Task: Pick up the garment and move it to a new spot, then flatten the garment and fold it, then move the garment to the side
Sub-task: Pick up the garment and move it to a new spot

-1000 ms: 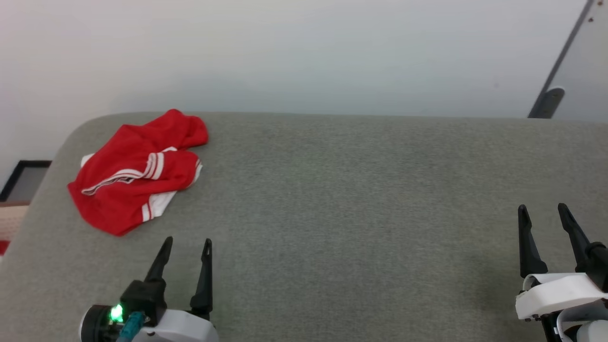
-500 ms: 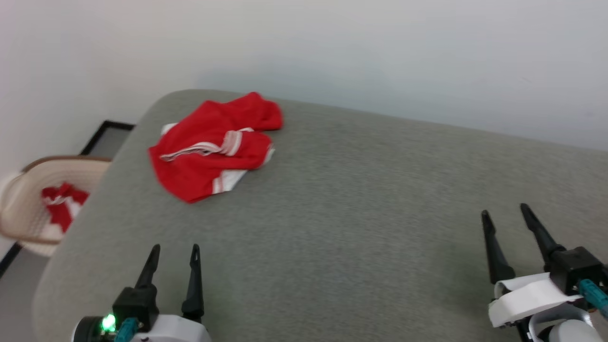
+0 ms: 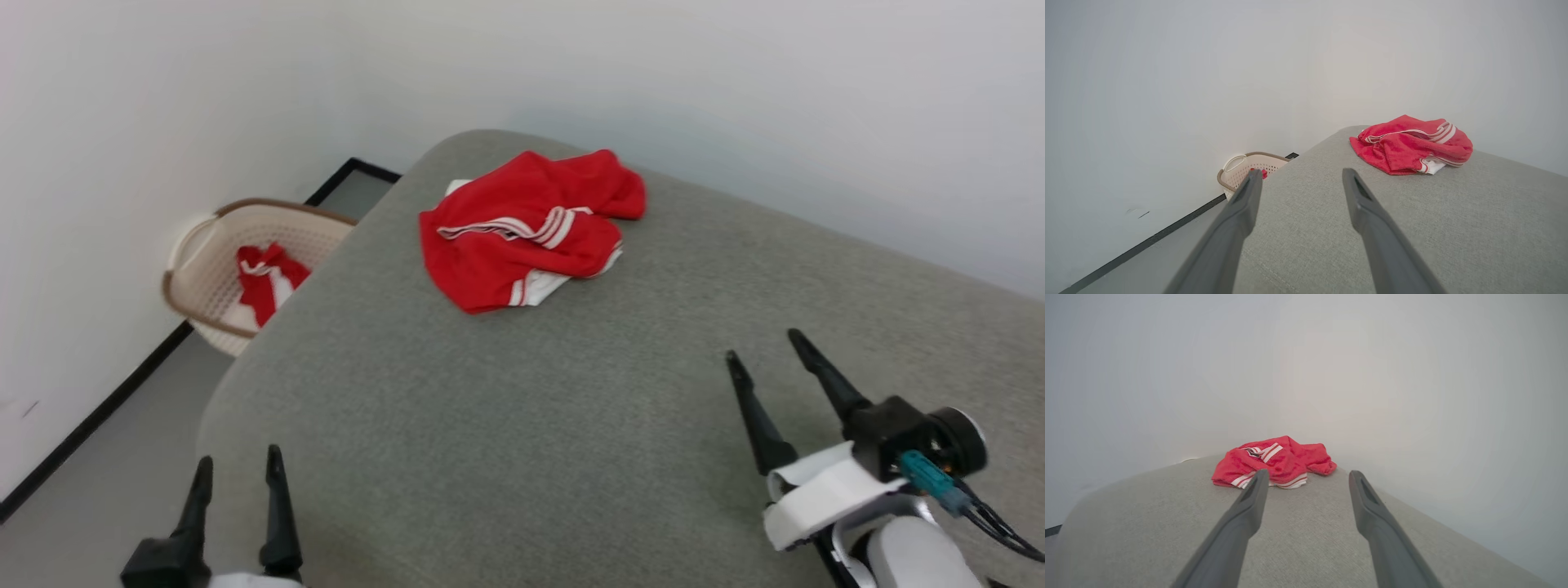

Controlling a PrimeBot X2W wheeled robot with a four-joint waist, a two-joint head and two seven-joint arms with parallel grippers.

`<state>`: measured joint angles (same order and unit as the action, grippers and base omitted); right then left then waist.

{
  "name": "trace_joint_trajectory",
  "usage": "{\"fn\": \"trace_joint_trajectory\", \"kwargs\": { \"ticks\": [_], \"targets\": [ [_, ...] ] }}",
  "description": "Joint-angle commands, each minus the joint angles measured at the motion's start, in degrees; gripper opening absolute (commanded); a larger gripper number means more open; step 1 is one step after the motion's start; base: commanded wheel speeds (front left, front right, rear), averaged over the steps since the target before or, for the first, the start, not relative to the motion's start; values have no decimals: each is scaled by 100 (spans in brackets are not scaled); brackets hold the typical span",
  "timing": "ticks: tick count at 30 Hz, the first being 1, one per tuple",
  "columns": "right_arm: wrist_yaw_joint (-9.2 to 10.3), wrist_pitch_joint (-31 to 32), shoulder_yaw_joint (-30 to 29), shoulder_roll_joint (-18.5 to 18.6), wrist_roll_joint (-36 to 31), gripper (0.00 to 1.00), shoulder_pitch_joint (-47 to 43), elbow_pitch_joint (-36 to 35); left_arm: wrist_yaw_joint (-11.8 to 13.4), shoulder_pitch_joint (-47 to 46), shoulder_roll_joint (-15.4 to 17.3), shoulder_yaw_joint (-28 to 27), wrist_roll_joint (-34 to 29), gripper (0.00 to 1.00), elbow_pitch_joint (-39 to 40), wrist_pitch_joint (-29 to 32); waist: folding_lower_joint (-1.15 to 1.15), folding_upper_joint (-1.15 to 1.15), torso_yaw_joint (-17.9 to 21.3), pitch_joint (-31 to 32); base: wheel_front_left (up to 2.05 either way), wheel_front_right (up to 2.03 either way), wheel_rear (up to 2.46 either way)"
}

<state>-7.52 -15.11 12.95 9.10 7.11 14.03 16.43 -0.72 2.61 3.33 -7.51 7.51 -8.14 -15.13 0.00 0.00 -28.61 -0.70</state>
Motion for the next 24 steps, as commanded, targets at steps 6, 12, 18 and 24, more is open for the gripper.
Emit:
{"fn": "trace_joint_trajectory", "kwargs": {
  "ticks": [6,12,18,24],
  "targets": [
    [7,-5,333,54,154,100,298,174,69,218,-43,-167,127,100,227,-2,0,0,-229,-202,0,0,0],
    [7,-5,206,119,207,100,167,156,-21,56,-41,10,132,100,116,-2,0,0,-189,-263,0,0,0],
    [6,-5,-155,106,90,100,-139,-11,-391,-617,7,225,-100,100,-319,-2,0,0,116,-344,0,0,0],
    [7,-4,-218,228,33,100,26,-201,-601,-1871,266,387,-92,100,-867,-2,0,0,1047,-939,0,0,0]
  ]
}}
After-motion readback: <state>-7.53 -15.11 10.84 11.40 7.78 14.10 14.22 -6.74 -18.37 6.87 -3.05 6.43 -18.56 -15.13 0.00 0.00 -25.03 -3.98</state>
